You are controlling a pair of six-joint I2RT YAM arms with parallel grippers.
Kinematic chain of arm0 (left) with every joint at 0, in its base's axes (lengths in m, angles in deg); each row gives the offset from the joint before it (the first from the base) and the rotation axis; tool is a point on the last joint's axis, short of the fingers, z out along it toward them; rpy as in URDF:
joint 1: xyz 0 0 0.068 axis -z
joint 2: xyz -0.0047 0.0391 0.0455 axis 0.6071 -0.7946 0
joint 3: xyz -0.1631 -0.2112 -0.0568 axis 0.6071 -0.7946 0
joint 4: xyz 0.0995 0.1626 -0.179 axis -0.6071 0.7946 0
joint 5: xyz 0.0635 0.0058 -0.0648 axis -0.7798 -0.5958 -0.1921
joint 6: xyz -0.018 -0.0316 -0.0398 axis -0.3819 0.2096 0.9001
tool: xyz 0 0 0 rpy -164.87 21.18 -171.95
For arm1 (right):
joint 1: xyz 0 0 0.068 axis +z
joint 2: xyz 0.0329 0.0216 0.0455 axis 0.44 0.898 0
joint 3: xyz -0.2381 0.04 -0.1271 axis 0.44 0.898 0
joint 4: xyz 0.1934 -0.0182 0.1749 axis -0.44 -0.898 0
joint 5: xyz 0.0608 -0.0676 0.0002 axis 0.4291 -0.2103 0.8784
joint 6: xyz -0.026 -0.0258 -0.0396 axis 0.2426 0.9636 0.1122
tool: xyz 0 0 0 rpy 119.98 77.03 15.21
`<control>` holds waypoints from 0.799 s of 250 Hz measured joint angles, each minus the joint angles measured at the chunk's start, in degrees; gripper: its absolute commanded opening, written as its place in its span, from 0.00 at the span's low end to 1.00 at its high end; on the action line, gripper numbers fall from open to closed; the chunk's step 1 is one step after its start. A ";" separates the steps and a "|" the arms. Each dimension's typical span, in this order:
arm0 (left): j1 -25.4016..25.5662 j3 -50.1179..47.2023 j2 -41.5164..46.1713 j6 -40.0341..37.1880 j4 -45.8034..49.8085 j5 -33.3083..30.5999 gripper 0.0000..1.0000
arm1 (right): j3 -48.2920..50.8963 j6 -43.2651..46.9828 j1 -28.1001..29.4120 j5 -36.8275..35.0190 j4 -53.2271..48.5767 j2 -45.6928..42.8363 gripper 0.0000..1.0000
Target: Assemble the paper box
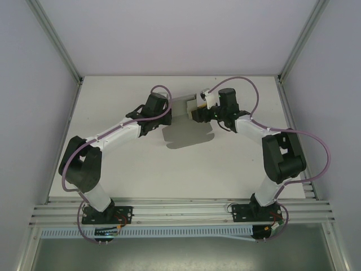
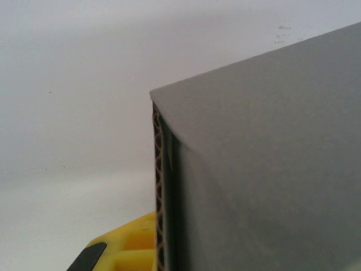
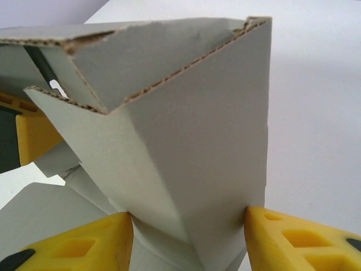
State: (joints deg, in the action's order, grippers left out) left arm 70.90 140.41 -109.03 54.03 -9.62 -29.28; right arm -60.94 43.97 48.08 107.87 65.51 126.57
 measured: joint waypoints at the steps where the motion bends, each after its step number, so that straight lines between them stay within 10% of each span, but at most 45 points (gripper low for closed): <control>1: 0.00 0.00 0.00 0.00 -0.02 0.02 0.00 | -0.04 0.09 0.00 0.00 -0.13 0.00 0.64; 45: -0.02 0.00 0.00 0.04 -0.37 0.79 0.00 | -2.01 1.09 1.29 -3.72 -2.05 0.87 0.78; 79: 0.61 0.00 0.00 -0.15 -0.85 2.43 0.00 | -3.19 1.29 2.25 -5.77 -2.54 2.38 0.50; 200: 0.68 0.00 0.00 -0.07 -0.68 2.29 0.00 | -1.57 1.95 3.30 -12.31 -3.67 -0.55 0.36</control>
State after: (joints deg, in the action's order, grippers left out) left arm 71.58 140.41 -109.03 53.96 -10.29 -26.99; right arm -62.51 45.92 51.38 95.56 61.84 126.02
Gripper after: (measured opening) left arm 0.083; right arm 0.370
